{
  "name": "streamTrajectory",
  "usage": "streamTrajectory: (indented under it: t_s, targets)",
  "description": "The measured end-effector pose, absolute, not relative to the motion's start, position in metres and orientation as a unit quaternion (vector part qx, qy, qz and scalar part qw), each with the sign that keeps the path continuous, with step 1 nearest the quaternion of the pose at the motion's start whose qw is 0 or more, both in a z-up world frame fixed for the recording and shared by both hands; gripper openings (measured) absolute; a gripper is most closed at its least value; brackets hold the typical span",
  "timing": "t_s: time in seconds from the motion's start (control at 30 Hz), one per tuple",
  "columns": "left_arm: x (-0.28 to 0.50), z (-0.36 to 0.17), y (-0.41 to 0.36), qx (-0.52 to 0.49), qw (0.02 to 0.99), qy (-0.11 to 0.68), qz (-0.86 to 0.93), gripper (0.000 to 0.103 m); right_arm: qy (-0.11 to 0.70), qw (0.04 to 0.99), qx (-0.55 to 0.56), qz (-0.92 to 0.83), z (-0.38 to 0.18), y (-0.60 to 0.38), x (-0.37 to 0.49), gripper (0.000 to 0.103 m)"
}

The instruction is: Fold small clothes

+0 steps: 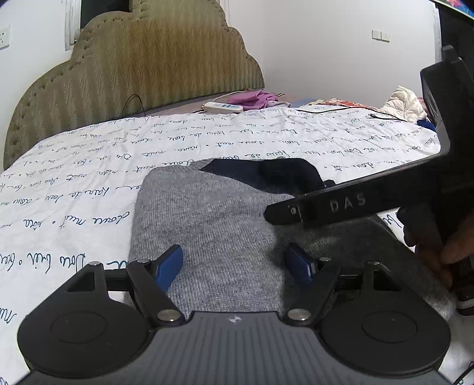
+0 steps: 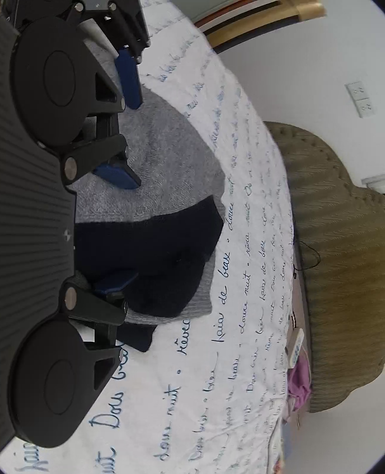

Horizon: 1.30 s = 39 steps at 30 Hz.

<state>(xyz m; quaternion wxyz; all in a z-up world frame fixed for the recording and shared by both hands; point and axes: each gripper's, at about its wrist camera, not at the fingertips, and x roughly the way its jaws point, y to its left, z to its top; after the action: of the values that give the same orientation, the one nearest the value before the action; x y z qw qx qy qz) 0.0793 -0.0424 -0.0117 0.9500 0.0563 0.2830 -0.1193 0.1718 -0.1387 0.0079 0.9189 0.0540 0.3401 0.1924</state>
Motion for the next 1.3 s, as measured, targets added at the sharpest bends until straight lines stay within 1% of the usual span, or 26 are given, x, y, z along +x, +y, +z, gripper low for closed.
streamTrajectory:
  t_s: [0.1,0.2,0.23,0.27,0.37,0.4,0.5,0.53,0.57,0.6,0.63,0.67,0.77,0.83,0.9,0.93,0.97,1.0,1.03,1.07,1.1,1.13,1.17,1.2,1.23,1.3]
  targets:
    - [0.071,0.0,-0.031,0.035,0.949,0.286,-0.129,0.076,0.357,0.914,0.035,0.189,0.019,-0.135,0.173,0.061]
    - [0.045,0.021,-0.002,-0.013,0.953,0.273,-0.13,0.077,0.346,0.919,0.071,0.174,0.041,-0.148,0.152,0.064]
    - [0.038,0.024,0.01,-0.03,0.953,0.275,-0.123,0.077,0.336,0.919,0.088,0.184,0.046,-0.156,0.138,0.067]
    - [0.033,0.024,0.022,-0.051,0.95,0.284,-0.116,0.077,0.332,0.917,0.106,0.193,0.047,-0.164,0.126,0.072]
    - [0.029,0.011,0.056,-0.141,0.923,0.344,-0.096,0.077,0.36,0.9,0.164,0.181,0.033,-0.19,0.094,0.075]
    - [0.028,0.005,0.064,-0.17,0.912,0.36,-0.1,0.077,0.375,0.89,0.189,0.176,0.024,-0.199,0.086,0.075]
    - [0.03,-0.007,0.069,-0.215,0.891,0.382,-0.117,0.076,0.404,0.856,0.271,0.175,-0.003,-0.216,0.07,0.07]
    - [0.033,-0.008,0.068,-0.225,0.888,0.382,-0.12,0.074,0.399,0.852,0.282,0.188,-0.006,-0.215,0.066,0.066]
    - [0.037,-0.009,0.068,-0.235,0.884,0.385,-0.125,0.055,0.4,0.847,0.288,0.2,-0.008,-0.212,0.065,0.055]
    - [0.042,-0.012,0.068,-0.248,0.874,0.399,-0.127,0.039,0.406,0.838,0.296,0.213,-0.01,-0.208,0.065,0.044]
    - [0.049,-0.015,0.066,-0.262,0.861,0.418,-0.125,0.024,0.416,0.828,0.299,0.227,-0.012,-0.202,0.066,0.023]
    - [0.052,-0.016,0.068,-0.276,0.85,0.43,-0.127,0.016,0.427,0.821,0.295,0.237,-0.016,-0.195,0.067,0.02]
    - [0.05,-0.007,0.073,-0.28,0.842,0.441,-0.134,0.011,0.424,0.812,0.312,0.25,-0.016,-0.196,0.066,0.018]
    - [0.044,0.004,0.077,-0.281,0.843,0.434,-0.149,0.011,0.41,0.803,0.342,0.263,-0.011,-0.204,0.06,0.018]
    - [0.043,0.005,0.079,-0.265,0.846,0.436,-0.156,0.011,0.411,0.805,0.338,0.264,-0.009,-0.206,0.059,0.018]
    - [0.045,-0.002,0.078,-0.252,0.846,0.445,-0.152,0.012,0.422,0.801,0.335,0.261,-0.017,-0.205,0.061,0.017]
    - [0.047,-0.012,0.078,-0.246,0.842,0.456,-0.147,0.013,0.438,0.797,0.328,0.256,-0.027,-0.203,0.064,0.02]
    - [0.047,-0.018,0.078,-0.249,0.841,0.457,-0.148,0.014,0.437,0.798,0.328,0.254,-0.034,-0.203,0.065,0.02]
    - [0.045,-0.016,0.078,-0.25,0.845,0.447,-0.154,0.016,0.433,0.797,0.338,0.253,-0.034,-0.204,0.066,0.028]
    - [0.044,-0.01,0.078,-0.245,0.848,0.442,-0.162,0.025,0.433,0.793,0.346,0.251,-0.03,-0.206,0.067,0.04]
    - [0.043,-0.003,0.08,-0.241,0.85,0.437,-0.17,0.034,0.432,0.794,0.349,0.247,-0.023,-0.209,0.067,0.05]
    - [0.043,0.006,0.083,-0.24,0.855,0.425,-0.176,0.059,0.42,0.801,0.351,0.243,-0.014,-0.214,0.068,0.068]
    - [0.043,0.015,0.087,-0.238,0.867,0.4,-0.176,0.082,0.4,0.81,0.354,0.242,-0.007,-0.22,0.068,0.083]
    - [0.045,0.026,0.091,-0.231,0.885,0.369,-0.168,0.086,0.381,0.819,0.356,0.237,0.0,-0.227,0.073,0.084]
    - [0.051,0.036,0.093,-0.22,0.898,0.346,-0.161,0.087,0.369,0.825,0.363,0.228,0.006,-0.235,0.081,0.082]
    - [0.072,0.048,0.092,-0.214,0.903,0.339,-0.155,0.087,0.357,0.83,0.377,0.204,0.012,-0.248,0.104,0.082]
